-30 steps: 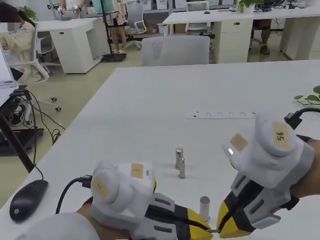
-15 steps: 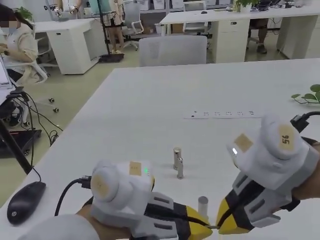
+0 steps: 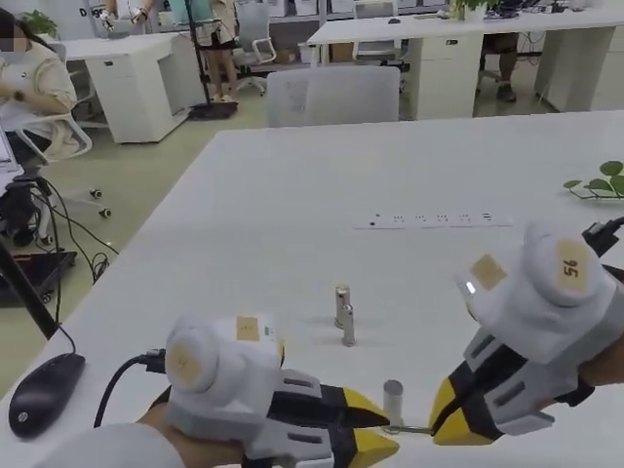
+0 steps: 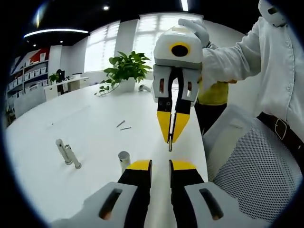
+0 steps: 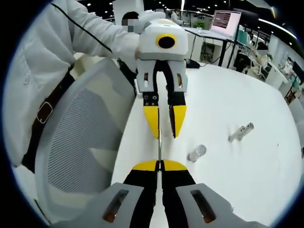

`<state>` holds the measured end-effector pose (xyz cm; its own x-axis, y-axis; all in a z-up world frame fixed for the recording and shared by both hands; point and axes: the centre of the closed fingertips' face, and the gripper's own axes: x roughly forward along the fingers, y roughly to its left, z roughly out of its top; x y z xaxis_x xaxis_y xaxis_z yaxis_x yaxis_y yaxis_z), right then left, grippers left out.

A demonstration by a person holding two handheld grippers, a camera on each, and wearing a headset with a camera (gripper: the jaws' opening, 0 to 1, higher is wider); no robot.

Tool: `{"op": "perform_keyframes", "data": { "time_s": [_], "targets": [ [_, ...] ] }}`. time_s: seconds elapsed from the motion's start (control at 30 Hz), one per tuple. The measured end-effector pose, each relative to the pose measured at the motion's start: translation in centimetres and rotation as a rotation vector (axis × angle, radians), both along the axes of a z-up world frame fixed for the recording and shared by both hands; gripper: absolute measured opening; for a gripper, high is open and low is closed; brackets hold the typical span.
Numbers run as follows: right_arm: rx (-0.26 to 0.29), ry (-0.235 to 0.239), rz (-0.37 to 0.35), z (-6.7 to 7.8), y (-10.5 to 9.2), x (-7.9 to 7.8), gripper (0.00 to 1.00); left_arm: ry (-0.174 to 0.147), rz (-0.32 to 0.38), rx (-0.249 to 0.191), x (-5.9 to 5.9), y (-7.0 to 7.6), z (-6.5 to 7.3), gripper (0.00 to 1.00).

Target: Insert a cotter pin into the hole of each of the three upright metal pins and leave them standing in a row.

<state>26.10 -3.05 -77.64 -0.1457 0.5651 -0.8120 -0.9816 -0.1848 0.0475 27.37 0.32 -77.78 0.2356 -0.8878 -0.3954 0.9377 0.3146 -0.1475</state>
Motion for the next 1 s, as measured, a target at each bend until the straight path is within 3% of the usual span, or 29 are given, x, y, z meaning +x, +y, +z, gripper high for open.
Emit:
{"op": "perform_keyframes", "data": {
  "time_s": [0.13, 0.37, 0.47, 0.67, 1.0],
  "targets": [
    [0.000, 0.002, -0.030, -0.2, -0.8, 0.4, 0.03, 0.000, 0.057, -0.019, 1.3, 1.1, -0.4, 0.15],
    [-0.013, 0.003, -0.061, -0.8, -1.8, 0.8, 0.03, -0.004, 0.082, 0.012, 2.7, 1.9, -2.0, 0.22],
    [-0.015, 0.006, -0.077, -1.0, -2.2, 1.0, 0.03, -0.026, 0.081, 0.032, 3.2, 2.0, -2.7, 0.25],
    [-0.024, 0.018, -0.111, -1.5, -3.0, 1.3, 0.03, -0.048, 0.058, 0.054, 4.5, 1.5, -4.0, 0.28],
    [-0.031, 0.039, -0.172, -2.2, -4.0, 2.2, 0.03, -0.039, 0.019, 0.044, 5.5, -0.4, -5.5, 0.23]
  ]
}}
